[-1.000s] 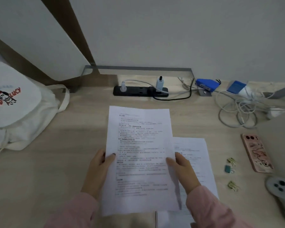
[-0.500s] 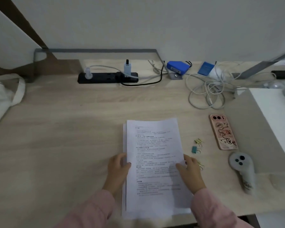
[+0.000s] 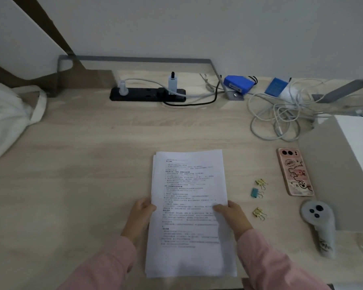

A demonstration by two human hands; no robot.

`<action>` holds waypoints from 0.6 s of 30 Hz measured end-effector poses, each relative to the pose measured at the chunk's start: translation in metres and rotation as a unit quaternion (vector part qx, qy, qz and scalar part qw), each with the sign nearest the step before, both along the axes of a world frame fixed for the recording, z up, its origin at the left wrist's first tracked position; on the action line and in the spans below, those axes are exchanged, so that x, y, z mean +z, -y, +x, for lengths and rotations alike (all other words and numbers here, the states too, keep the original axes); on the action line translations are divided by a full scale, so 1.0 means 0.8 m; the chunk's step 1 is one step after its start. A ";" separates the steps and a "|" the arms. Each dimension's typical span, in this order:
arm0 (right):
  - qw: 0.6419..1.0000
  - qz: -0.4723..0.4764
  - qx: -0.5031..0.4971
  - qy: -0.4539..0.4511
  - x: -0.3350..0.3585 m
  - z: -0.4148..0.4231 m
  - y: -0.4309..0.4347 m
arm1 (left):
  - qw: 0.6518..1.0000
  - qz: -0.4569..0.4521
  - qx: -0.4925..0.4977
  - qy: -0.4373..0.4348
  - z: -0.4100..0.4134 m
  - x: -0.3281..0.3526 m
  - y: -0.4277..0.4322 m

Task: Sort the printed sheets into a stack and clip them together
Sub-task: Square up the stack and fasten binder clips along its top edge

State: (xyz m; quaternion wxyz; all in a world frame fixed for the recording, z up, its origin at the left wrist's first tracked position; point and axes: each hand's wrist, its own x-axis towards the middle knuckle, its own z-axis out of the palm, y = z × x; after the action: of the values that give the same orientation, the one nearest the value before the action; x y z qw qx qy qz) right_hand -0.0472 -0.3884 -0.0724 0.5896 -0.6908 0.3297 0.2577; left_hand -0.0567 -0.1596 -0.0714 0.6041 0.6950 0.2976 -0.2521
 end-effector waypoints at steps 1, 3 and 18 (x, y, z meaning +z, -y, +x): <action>1.000 0.001 0.006 0.014 0.001 -0.001 -0.007 | 1.000 0.000 0.002 -0.003 0.000 -0.003 -0.004; 0.998 0.006 0.021 0.056 0.006 -0.003 -0.020 | 1.000 -0.003 0.019 -0.010 0.003 -0.006 -0.010; 0.949 0.132 0.043 0.284 0.117 0.040 -0.039 | 0.948 -0.035 0.064 0.311 0.025 0.110 -0.069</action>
State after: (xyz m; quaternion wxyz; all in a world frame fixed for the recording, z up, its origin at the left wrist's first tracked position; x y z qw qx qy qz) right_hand -0.0153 -0.3573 0.0211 0.7330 -0.6652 0.0814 0.1169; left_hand -0.0371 -0.1045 0.0168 0.7056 0.6965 0.1303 0.0053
